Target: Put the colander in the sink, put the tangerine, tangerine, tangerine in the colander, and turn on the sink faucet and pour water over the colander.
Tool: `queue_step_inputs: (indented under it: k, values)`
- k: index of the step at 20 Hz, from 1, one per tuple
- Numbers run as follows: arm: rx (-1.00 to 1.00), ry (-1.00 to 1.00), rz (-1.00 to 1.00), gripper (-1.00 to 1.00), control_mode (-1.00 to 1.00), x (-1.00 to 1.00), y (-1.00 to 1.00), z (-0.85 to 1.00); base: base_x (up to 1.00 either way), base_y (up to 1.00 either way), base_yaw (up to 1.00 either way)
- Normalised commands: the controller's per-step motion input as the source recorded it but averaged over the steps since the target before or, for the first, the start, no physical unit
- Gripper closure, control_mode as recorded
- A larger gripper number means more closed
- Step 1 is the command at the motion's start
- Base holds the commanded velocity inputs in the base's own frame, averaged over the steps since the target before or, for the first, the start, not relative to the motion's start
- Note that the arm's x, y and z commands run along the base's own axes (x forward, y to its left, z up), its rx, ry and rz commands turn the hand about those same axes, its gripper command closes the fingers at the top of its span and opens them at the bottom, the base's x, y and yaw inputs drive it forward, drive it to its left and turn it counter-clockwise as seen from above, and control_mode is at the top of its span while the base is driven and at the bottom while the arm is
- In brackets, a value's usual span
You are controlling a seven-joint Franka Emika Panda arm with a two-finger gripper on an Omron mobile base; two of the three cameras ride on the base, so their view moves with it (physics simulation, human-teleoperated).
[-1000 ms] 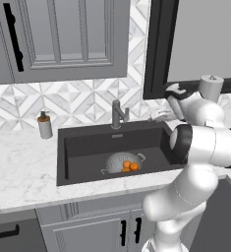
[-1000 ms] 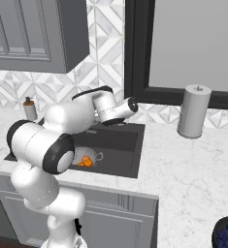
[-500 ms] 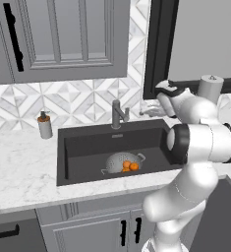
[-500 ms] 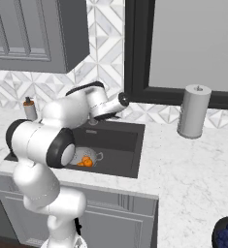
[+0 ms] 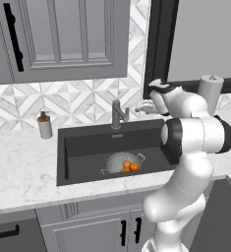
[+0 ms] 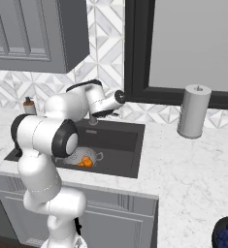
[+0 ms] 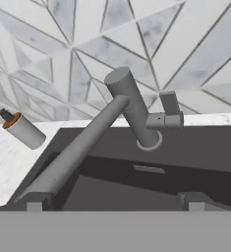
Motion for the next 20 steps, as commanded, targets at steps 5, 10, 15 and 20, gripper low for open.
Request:
queue_step_inputs:
  k: [5, 10, 15, 20]
  values:
    - [0.0, 0.0, -0.04, -1.0, -1.0, 0.31, 0.06, -0.17, 0.0, 0.0, 0.0]
    - [0.0, 0.0, -0.03, -1.0, -1.0, 0.35, 0.07, -0.2, 0.0, 0.0, 0.0]
    - [0.0, 0.0, -0.02, -1.0, -1.0, 0.38, 0.01, -0.16, 0.0, 0.0, 0.0]
    - [0.01, 0.0, -0.01, -1.0, -1.0, 0.36, 0.0, -0.19, 0.0, 0.0, 0.0]
